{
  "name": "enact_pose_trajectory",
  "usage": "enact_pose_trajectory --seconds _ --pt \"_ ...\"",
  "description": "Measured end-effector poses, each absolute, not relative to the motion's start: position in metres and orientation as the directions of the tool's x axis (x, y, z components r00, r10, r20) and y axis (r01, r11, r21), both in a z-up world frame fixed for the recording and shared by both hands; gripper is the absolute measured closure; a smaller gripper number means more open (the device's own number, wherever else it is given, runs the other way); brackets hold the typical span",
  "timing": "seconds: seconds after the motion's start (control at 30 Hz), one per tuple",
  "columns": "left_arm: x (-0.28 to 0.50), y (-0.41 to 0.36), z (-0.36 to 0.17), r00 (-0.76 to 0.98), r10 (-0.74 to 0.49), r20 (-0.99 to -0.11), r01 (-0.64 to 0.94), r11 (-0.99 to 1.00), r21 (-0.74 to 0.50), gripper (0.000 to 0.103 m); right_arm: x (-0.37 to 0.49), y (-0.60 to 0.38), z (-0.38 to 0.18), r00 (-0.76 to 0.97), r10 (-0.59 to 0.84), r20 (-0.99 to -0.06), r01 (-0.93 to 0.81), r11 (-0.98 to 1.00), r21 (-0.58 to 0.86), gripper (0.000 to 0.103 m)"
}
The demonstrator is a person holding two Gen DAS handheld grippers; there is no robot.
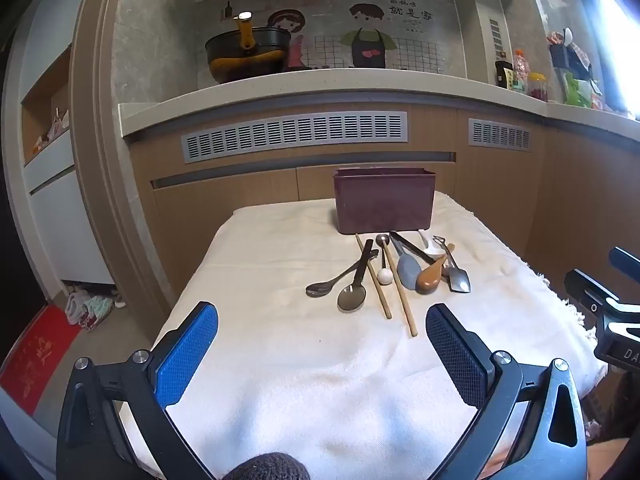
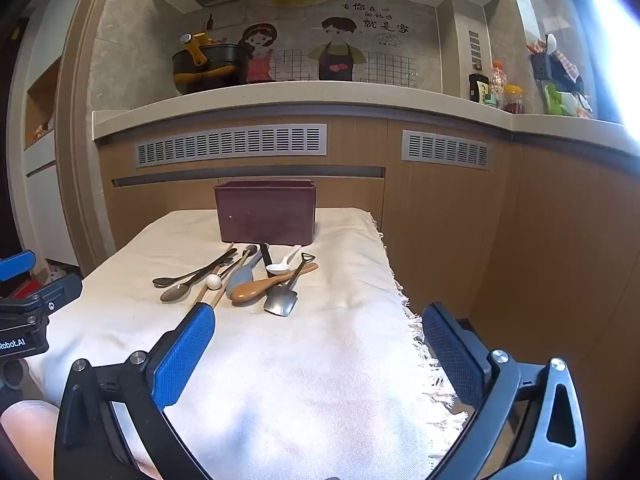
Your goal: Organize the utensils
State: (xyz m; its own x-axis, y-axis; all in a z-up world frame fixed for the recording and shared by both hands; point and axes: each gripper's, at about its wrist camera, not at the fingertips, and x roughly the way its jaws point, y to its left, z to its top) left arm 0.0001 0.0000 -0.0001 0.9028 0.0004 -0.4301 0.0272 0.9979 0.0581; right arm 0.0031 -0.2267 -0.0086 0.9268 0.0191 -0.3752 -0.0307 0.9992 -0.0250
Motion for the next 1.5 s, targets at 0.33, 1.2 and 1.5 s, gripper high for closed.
enact_pose_trajectory --seconds 0.33,1.2,1.5 --pt "-0.002 0.000 0.000 0.901 0.003 -0.434 0.024 0.998 0.058 0.000 -0.001 -0.229 -0.006 0.932 0.025 -0.361 -0.039 0.999 -0.030 0.000" --pt "0.006 -0.005 -0.013 0.884 -0.006 -0.467 0.038 0.998 0.059 0.000 0.004 -0.227 -0.010 0.930 0.034 -0.367 -0.042 0.999 -0.012 0.000" --pt "0.006 -0.006 -0.013 0.883 -0.008 -0.469 0.041 0.997 0.060 0.000 0.003 -0.227 -0.010 0.930 0.034 -0.367 -0.041 0.999 -0.012 0.000"
